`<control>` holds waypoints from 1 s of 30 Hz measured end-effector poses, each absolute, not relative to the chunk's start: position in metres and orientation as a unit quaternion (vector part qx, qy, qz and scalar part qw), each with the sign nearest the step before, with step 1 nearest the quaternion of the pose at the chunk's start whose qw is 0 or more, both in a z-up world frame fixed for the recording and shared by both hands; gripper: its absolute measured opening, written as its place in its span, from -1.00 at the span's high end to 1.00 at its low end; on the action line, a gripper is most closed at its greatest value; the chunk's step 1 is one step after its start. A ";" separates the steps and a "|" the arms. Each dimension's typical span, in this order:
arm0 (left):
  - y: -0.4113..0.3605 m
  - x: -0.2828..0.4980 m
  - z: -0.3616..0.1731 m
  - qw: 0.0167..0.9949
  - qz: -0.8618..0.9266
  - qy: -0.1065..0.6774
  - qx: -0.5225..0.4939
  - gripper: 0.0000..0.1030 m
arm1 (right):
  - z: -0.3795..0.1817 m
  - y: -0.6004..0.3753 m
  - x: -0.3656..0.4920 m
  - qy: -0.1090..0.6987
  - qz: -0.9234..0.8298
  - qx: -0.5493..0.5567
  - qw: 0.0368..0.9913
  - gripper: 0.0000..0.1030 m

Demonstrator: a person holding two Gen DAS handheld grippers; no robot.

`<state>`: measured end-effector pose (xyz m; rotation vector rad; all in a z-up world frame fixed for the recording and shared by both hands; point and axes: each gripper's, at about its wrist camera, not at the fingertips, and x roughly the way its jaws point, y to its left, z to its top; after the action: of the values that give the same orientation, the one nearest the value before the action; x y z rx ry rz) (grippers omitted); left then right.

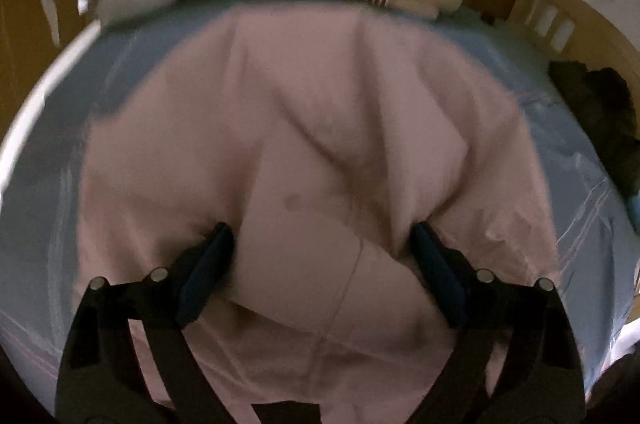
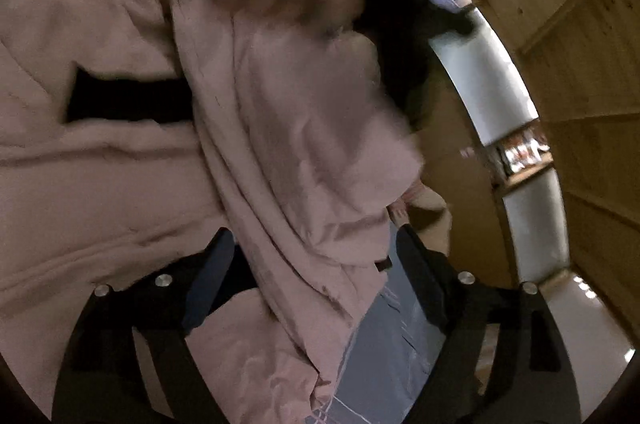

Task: Fold large clothes
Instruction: 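Fold the hood down over the jacket chest with both grippers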

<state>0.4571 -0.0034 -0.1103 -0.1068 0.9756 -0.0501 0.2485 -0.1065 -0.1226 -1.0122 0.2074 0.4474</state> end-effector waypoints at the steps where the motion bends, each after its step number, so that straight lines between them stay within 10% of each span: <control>1: -0.004 0.452 -0.119 0.884 -0.023 0.466 -0.042 -0.79 | -0.107 -0.114 0.247 0.105 0.234 -0.440 0.861 -0.61; 13: -0.016 0.438 -0.157 0.902 -0.014 0.431 -0.028 -0.80 | -0.038 -0.123 0.389 0.248 0.197 -0.047 0.947 -0.78; 19: -0.005 0.416 -0.170 0.909 -0.028 0.413 -0.033 -0.80 | -0.128 -0.116 0.459 0.400 0.122 -0.069 0.906 -0.78; 30: -0.016 0.406 -0.178 0.918 -0.016 0.396 -0.006 -0.79 | -0.165 -0.101 0.432 0.371 0.113 -0.101 0.916 -0.88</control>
<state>0.4059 -0.0164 -0.1782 -0.0126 0.8144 -0.0331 0.4324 -0.1011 -0.1652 -0.2086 0.7642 0.2330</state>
